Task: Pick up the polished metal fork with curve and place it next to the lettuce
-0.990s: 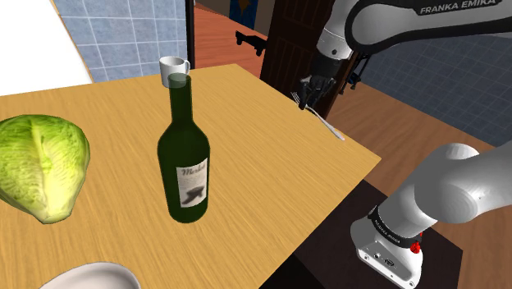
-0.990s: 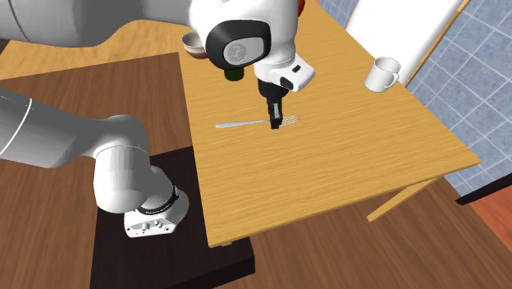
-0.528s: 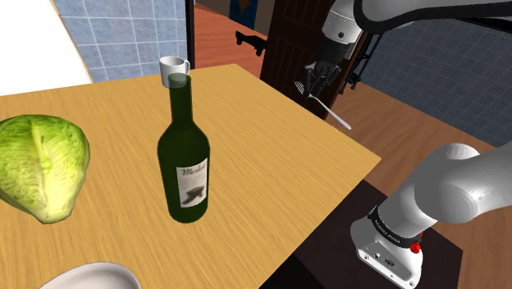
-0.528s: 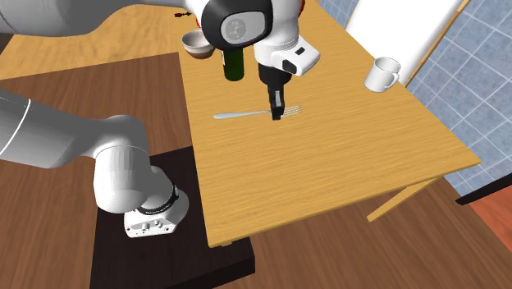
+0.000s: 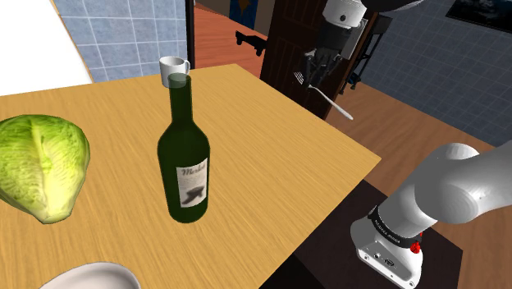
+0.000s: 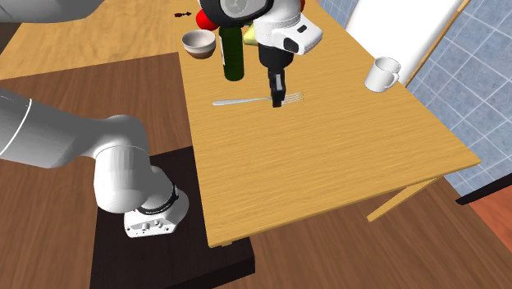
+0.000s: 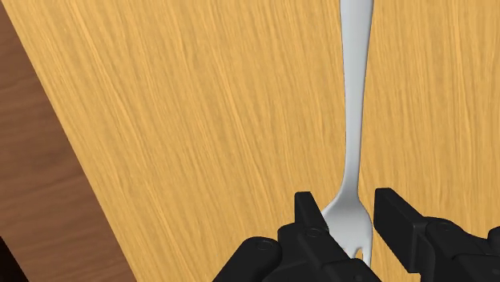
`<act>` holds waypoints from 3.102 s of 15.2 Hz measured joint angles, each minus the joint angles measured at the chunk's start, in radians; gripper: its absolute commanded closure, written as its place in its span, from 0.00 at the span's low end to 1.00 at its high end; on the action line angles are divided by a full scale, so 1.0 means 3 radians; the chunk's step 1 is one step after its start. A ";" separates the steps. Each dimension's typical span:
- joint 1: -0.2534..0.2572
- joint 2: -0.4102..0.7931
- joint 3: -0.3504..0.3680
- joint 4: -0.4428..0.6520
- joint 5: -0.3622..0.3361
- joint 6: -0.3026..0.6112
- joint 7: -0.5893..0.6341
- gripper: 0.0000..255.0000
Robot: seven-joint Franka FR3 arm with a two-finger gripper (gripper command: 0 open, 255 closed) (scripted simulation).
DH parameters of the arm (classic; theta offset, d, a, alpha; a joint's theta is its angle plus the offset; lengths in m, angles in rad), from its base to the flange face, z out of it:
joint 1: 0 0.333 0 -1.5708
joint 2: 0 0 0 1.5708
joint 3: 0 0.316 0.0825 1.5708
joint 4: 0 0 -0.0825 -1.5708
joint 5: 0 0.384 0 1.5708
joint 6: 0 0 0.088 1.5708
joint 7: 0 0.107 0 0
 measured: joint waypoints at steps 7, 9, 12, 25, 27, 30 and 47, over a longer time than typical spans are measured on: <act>0.0167 0.0359 0.0431 0.0325 0.0126 0.0040 0.0538 1.00; 0.0211 0.0471 0.0556 0.0392 0.0145 0.0089 0.0699 1.00; 0.0265 0.0696 0.0739 0.0653 0.0139 0.0056 0.0948 1.00; 0.0574 0.1992 0.1421 0.2007 -0.0326 -0.0113 0.2089 1.00; 0.0675 0.2263 0.1487 0.2313 -0.0471 -0.0194 0.2265 1.00; 0.0885 0.2675 0.1556 0.2814 -0.0696 -0.0358 0.2521 1.00; 0.1246 0.3368 0.1545 0.3197 -0.1057 -0.0161 0.2886 1.00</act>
